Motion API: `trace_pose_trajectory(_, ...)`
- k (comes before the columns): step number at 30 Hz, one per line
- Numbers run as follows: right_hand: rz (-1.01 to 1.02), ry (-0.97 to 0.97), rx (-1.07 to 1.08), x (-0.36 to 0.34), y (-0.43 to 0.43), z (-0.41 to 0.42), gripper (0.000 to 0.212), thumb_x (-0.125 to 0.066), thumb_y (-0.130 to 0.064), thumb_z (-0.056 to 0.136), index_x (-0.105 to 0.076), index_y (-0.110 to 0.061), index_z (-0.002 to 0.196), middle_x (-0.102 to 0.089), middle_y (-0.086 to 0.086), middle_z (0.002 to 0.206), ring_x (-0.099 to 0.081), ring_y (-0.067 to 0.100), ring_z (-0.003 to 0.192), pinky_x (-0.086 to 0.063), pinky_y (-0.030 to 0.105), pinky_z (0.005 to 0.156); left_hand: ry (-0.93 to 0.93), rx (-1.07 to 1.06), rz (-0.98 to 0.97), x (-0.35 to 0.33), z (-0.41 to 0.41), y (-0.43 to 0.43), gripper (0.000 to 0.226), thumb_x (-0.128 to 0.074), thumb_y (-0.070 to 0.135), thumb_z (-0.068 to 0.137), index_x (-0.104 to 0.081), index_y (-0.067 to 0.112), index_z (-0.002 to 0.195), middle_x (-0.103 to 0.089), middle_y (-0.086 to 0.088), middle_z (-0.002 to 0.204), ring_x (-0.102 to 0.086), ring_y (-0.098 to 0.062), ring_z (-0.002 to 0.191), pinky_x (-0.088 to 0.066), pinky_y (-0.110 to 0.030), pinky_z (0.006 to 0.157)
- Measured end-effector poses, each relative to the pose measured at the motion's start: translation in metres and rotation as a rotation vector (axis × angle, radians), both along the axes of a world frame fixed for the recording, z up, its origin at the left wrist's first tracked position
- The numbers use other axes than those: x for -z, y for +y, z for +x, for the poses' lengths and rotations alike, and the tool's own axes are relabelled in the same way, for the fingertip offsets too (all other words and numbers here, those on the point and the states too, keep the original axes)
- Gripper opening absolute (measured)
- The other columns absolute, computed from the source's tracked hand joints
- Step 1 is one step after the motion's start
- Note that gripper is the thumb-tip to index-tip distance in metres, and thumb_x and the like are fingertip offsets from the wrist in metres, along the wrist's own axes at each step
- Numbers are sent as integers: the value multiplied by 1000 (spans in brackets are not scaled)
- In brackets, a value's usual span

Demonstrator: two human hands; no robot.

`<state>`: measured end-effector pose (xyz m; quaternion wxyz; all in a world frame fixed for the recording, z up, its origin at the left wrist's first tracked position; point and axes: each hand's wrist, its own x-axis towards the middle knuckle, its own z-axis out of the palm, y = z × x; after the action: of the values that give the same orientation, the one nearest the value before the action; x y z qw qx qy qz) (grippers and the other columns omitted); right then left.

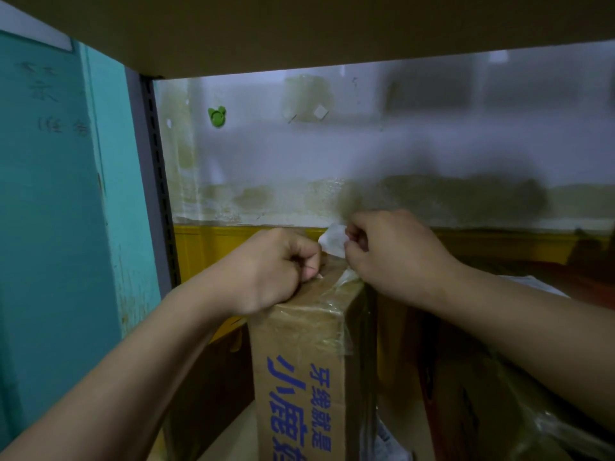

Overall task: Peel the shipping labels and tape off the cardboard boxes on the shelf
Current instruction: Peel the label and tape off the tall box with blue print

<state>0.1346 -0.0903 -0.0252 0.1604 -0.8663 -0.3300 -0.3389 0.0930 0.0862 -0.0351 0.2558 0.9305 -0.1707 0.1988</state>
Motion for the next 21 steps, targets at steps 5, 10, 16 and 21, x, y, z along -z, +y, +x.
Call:
trace_pose_trajectory(5,-9,10,7,-1,1,-4,26,-52,-24,91,-40,-24,68,-48,-3,72,-47,22,75,-30,30,62,-38,11,-68,0,-6,2,39,-51,-4,81,-64,32,82,-72,7,93,-67,-12,99,-52,-43,91)
trace_pose_trajectory(10,-10,23,12,-2,-2,-7,21,-51,-24,92,-43,-27,73,-47,-5,71,-47,22,74,-31,30,62,110,33,294,-34,-18,0,28,-59,11,95,-73,30,111,-73,11,105,-66,-4,95,-50,-22,86)
trace_pose_trajectory(16,-14,42,2,-3,-4,-8,15,-51,-25,93,-47,-25,79,-49,-3,72,-49,22,74,-32,30,61,94,96,621,-62,-12,-9,20,-68,18,92,-75,26,109,-74,13,102,-57,7,93,-40,-2,75)
trace_pose_trajectory(21,-16,39,10,-2,-5,-5,25,-51,-26,93,-42,-25,70,-46,-4,69,-49,22,73,-32,30,61,4,162,774,-67,1,-14,13,-70,23,91,-77,22,102,-74,10,94,-53,13,71,-37,-3,67)
